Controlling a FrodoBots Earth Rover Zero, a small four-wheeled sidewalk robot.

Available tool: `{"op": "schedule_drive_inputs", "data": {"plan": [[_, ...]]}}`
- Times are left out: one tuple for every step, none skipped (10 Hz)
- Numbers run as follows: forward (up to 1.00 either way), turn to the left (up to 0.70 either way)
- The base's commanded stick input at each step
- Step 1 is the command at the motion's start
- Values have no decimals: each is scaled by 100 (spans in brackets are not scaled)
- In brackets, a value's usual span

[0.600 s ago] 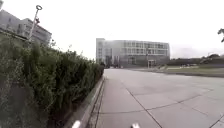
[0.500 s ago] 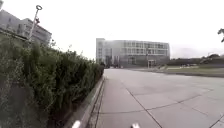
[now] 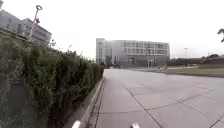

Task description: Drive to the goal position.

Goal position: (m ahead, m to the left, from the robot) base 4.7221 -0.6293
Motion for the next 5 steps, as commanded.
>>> {"op": "schedule_drive_inputs", "data": {"plan": [[0,0],[0,0],[0,0],[0,0],[0,0]]}}
